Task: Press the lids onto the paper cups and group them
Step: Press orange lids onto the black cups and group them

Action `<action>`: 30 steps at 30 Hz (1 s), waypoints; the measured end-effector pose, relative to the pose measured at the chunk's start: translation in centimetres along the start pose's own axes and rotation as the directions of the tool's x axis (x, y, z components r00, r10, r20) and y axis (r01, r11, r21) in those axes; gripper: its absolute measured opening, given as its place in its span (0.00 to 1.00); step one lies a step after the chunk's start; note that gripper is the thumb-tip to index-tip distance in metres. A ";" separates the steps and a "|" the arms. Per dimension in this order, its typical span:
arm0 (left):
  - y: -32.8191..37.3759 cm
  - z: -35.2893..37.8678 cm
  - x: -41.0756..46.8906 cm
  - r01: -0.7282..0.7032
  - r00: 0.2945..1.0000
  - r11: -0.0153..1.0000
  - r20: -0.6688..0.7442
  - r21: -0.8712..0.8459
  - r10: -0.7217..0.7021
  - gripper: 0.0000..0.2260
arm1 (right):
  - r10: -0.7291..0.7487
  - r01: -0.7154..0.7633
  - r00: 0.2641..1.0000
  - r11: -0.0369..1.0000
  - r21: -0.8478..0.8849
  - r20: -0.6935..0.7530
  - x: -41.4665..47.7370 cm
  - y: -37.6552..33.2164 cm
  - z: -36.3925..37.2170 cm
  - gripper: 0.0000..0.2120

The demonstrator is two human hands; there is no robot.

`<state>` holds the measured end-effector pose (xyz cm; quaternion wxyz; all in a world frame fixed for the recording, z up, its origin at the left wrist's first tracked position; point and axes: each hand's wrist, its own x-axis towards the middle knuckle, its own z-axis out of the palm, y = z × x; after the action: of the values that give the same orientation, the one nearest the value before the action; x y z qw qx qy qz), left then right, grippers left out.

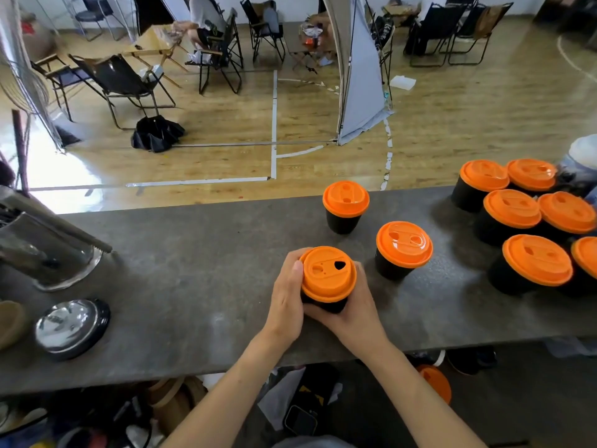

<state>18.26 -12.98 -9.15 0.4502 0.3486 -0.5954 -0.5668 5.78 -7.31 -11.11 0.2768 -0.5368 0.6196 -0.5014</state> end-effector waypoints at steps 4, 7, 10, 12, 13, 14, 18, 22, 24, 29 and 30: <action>0.2 -0.3 0.3 0.051 0.999 0.998 -0.006 -0.034 -0.051 0.26 | -0.021 0.021 1.000 1.000 0.001 0.006 -0.2 -0.1 -0.2 0.41; -0.1 -0.3 0.6 0.086 0.996 0.996 -0.024 -0.017 -0.086 0.20 | -0.016 0.016 1.000 1.000 0.012 0.014 -0.2 0.1 -0.2 0.42; -0.5 -0.3 0.4 0.059 0.998 0.998 -0.037 0.016 -0.058 0.20 | -0.003 0.004 1.000 1.000 -0.014 0.014 -0.2 -0.2 -0.1 0.42; -0.7 -0.3 0.3 0.027 0.999 0.999 -0.038 0.025 -0.026 0.20 | -0.015 0.015 1.000 1.000 -0.017 0.002 -0.2 -0.4 0.0 0.41; -0.7 -0.3 0.3 0.013 0.999 1.000 -0.042 0.026 -0.012 0.20 | -0.023 0.023 1.000 1.000 -0.018 -0.009 -0.1 -0.4 -0.1 0.40; -0.6 -0.2 0.3 0.003 0.999 1.000 -0.047 0.024 -0.002 0.20 | -0.030 0.029 0.999 0.999 -0.018 -0.017 -0.1 -0.4 -0.1 0.39; 0.0 -0.2 0.6 0.053 0.996 0.998 -0.071 -0.028 -0.055 0.20 | -0.041 0.041 0.999 0.999 -0.016 -0.002 -0.1 -0.1 -0.2 0.39; 0.0 -0.1 0.7 0.093 0.993 0.996 -0.078 -0.008 -0.094 0.21 | -0.040 0.040 0.999 0.999 -0.025 -0.003 -0.1 0.2 -0.1 0.41; 0.0 -0.1 0.6 0.080 0.992 0.997 -0.099 0.004 -0.079 0.21 | -0.034 0.034 0.999 0.999 -0.043 0.002 -0.2 0.0 0.0 0.40; -0.3 -0.2 0.2 0.026 0.993 1.000 -0.115 -0.013 -0.027 0.23 | -0.071 0.072 0.997 0.996 -0.054 0.006 -0.2 -0.5 -0.1 0.37; -0.4 -0.2 0.2 0.028 0.994 0.999 -0.108 -0.021 -0.031 0.24 | -0.077 0.077 0.997 0.995 -0.056 0.006 -0.1 -0.5 -0.1 0.36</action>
<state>18.32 -13.31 -9.48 0.4768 0.3832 -0.5593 -0.5595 5.90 -7.13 -10.65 0.2430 -0.5687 0.6118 -0.4931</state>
